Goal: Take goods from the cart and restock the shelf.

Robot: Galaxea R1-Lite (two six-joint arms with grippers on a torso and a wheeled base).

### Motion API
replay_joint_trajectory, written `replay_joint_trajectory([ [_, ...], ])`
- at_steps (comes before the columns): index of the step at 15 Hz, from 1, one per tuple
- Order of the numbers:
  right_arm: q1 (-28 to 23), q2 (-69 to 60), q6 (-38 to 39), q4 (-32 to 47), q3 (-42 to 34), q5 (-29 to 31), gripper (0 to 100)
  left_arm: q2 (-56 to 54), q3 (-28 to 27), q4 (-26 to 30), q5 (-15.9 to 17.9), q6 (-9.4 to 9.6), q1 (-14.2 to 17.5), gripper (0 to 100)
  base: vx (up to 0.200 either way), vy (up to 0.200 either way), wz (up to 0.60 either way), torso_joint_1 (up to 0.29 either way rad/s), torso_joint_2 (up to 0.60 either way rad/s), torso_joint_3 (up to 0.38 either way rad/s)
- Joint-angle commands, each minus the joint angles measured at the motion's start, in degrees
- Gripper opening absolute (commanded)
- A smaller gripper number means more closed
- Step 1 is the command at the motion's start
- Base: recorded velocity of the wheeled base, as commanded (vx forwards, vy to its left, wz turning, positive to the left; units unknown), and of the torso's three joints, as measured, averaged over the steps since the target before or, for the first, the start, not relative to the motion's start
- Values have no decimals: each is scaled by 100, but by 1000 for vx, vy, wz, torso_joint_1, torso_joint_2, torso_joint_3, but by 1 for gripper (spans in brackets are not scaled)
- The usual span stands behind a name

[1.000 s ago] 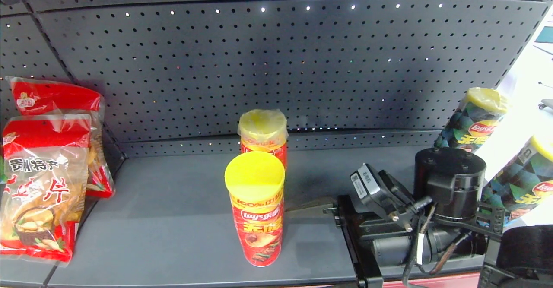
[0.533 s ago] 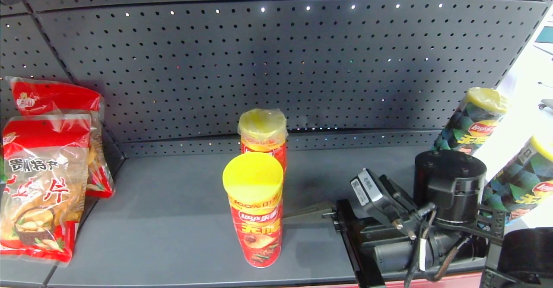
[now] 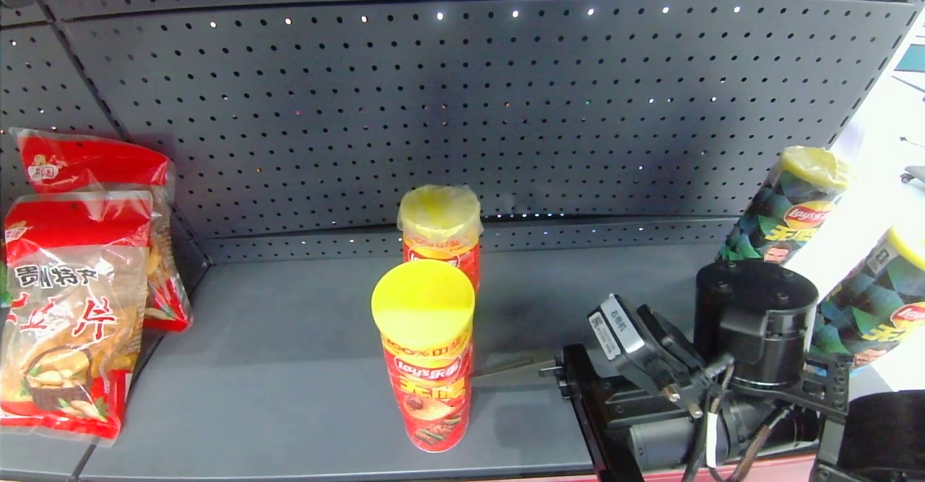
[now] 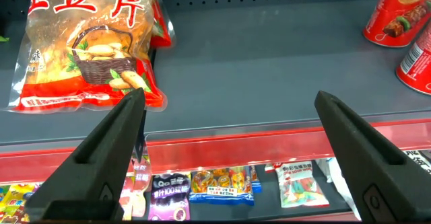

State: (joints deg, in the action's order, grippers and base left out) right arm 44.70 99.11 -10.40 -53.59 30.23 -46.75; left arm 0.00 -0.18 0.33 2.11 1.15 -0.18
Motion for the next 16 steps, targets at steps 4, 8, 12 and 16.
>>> replay_joint_trajectory([
  [4,3,-120,29,-2,-105,8,100,0,1,2,0,0,1,100,0,0,0,0,0,0],
  [8,-14,-551,73,-2,-202,78,100,0,1,2,0,0,1,100,0,0,0,0,0,0],
  [12,-673,-1465,135,33,-914,140,100,0,1,2,0,0,1,100,0,0,0,0,0,0],
  [16,-1368,-2106,117,235,-1028,316,100,0,1,2,0,0,1,100,0,0,0,0,0,0],
])
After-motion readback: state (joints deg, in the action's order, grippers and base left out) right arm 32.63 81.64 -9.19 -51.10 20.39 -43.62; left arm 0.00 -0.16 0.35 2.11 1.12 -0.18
